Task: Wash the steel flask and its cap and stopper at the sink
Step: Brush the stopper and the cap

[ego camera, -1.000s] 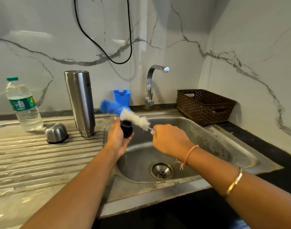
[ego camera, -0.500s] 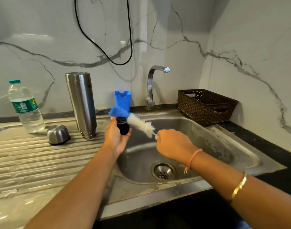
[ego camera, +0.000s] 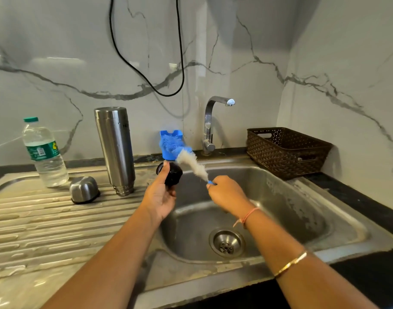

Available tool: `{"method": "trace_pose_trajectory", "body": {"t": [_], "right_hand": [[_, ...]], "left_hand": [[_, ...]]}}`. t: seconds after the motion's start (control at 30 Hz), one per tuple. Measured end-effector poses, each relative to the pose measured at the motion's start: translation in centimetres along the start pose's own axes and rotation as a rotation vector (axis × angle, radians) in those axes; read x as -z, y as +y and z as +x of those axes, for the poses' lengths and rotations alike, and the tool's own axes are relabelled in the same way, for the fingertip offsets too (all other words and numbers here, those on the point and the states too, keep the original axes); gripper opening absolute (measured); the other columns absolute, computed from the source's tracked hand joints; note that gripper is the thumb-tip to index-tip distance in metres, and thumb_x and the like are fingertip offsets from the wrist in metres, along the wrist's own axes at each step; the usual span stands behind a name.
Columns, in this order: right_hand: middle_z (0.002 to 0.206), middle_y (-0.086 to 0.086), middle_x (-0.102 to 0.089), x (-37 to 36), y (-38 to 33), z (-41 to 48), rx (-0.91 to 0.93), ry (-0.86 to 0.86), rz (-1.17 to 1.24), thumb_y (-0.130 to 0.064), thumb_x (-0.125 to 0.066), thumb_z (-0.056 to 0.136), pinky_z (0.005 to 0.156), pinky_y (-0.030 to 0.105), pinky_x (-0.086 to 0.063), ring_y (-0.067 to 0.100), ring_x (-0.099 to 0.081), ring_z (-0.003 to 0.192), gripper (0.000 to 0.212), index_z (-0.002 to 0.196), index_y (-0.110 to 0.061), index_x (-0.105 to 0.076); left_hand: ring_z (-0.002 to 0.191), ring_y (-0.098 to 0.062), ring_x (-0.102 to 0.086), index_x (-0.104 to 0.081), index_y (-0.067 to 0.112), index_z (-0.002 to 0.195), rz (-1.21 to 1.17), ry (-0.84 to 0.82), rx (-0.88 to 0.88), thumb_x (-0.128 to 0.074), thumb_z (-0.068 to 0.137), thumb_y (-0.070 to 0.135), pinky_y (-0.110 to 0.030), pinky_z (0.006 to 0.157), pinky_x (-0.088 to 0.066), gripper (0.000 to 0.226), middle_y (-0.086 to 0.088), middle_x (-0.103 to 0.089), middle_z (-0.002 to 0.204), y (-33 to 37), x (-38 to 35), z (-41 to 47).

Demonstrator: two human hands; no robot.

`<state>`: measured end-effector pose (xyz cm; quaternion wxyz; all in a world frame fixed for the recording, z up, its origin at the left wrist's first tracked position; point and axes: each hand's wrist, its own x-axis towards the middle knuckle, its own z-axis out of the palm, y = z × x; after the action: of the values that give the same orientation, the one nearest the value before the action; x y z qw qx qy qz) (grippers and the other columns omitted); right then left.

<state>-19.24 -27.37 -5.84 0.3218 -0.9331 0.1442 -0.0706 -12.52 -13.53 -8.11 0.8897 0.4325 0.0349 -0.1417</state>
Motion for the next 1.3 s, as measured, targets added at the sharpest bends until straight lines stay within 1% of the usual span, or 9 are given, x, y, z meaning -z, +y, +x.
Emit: {"method": "trace_pose_trajectory", "body": {"t": [0.3, 0.47, 0.57, 0.63, 0.8, 0.9, 1.0, 1.1, 1.3], "right_hand": [[0.098, 0.017, -0.057, -2.1, -0.2, -1.2, 0.059, -0.015, 0.108, -0.026, -0.037, 0.099, 0.067, 0.027, -0.03, 0.03, -0.051, 0.085, 0.026, 0.075, -0.018, -0.037], [0.112, 0.018, -0.06, -1.9, -0.9, -1.8, 0.126, -0.05, 0.036, -0.027, -0.035, 0.099, 0.069, 0.029, -0.031, 0.03, -0.049, 0.086, 0.032, 0.069, -0.02, -0.03], [0.108, 0.015, -0.059, -1.6, -0.5, -1.0, 0.071, -0.028, 0.066, -0.026, -0.036, 0.099, 0.07, 0.029, -0.033, 0.033, -0.055, 0.095, 0.02, 0.081, -0.016, -0.039], [0.086, 0.007, -0.053, -1.3, 0.0, -0.5, 0.083, -0.034, 0.081, -0.025, -0.037, 0.099, 0.069, 0.028, -0.032, 0.03, -0.051, 0.086, 0.027, 0.073, -0.016, -0.037], [0.068, -0.001, -0.039, -1.5, -0.1, -1.2, 0.191, -0.092, -0.008, -0.026, -0.038, 0.098, 0.058, 0.032, -0.029, 0.027, -0.045, 0.076, 0.034, 0.066, -0.02, -0.031], [0.082, 0.005, -0.053, -1.5, -0.3, -1.1, 0.158, -0.08, -0.004, -0.027, -0.037, 0.099, 0.061, 0.031, -0.031, 0.031, -0.052, 0.086, 0.033, 0.067, -0.022, -0.031], [0.114, 0.017, -0.06, -0.8, -0.1, -0.2, 0.043, -0.015, 0.028, -0.024, -0.038, 0.098, 0.07, 0.028, -0.032, 0.035, -0.055, 0.104, 0.02, 0.091, -0.013, -0.052], [0.108, 0.017, -0.061, -0.4, 0.0, 1.9, -0.044, 0.028, 0.126, -0.021, -0.041, 0.096, 0.062, 0.026, -0.033, 0.032, -0.056, 0.092, 0.027, 0.111, -0.004, -0.057], [0.064, 0.007, -0.048, -2.6, -1.3, 3.9, -0.086, 0.042, 0.64, -0.013, -0.048, 0.088, 0.041, 0.023, -0.025, 0.016, -0.036, 0.047, 0.014, 0.074, -0.012, -0.051]], "left_hand": [[0.104, -0.027, -0.058, -0.05, 0.009, 0.128, -0.377, 0.098, -0.025, -0.052, 0.096, 0.027, -0.03, 0.068, -0.054, 0.036, -0.014, -0.059, 0.105, 1.6, -0.8, 3.0], [0.088, -0.023, -0.06, -0.054, 0.008, 0.116, -0.245, 0.096, -0.075, -0.041, 0.101, 0.021, -0.04, 0.096, -0.047, 0.024, -0.011, -0.062, 0.1, 1.2, -1.1, 3.8], [0.096, -0.028, -0.06, -0.055, 0.006, 0.104, -0.273, 0.015, 0.017, -0.042, 0.101, 0.024, -0.04, 0.085, -0.051, 0.023, -0.017, -0.061, 0.106, 0.3, -1.2, 3.5], [0.101, -0.03, -0.06, -0.054, 0.005, 0.104, -0.267, -0.016, 0.047, -0.041, 0.101, 0.025, -0.037, 0.076, -0.056, 0.024, -0.019, -0.061, 0.109, 0.2, -0.9, 3.7], [0.086, -0.023, -0.061, -0.056, 0.007, 0.109, -0.178, 0.025, -0.037, -0.04, 0.101, 0.017, -0.039, 0.071, -0.056, 0.021, -0.013, -0.062, 0.098, 0.3, 0.0, 4.5], [0.091, -0.026, -0.061, -0.052, 0.005, 0.12, -0.2, 0.008, -0.013, -0.039, 0.101, 0.018, -0.041, 0.075, -0.054, 0.026, -0.016, -0.062, 0.105, 0.4, 0.4, 4.3], [0.091, -0.034, -0.06, -0.048, 0.004, 0.127, -0.253, -0.069, 0.046, -0.036, 0.102, 0.025, -0.032, 0.06, -0.059, 0.034, -0.023, -0.057, 0.115, 0.7, 0.2, 3.8], [0.088, -0.035, -0.06, -0.054, 0.008, 0.118, -0.234, -0.141, 0.052, -0.034, 0.102, 0.023, -0.029, 0.056, -0.058, 0.03, -0.023, -0.058, 0.113, 1.0, 0.1, 3.2], [0.078, -0.032, -0.066, -0.064, 0.014, 0.11, -0.134, -0.255, 0.11, -0.037, 0.099, 0.024, -0.026, 0.055, -0.056, 0.031, -0.02, -0.062, 0.108, 1.0, 0.5, 2.6]]}}
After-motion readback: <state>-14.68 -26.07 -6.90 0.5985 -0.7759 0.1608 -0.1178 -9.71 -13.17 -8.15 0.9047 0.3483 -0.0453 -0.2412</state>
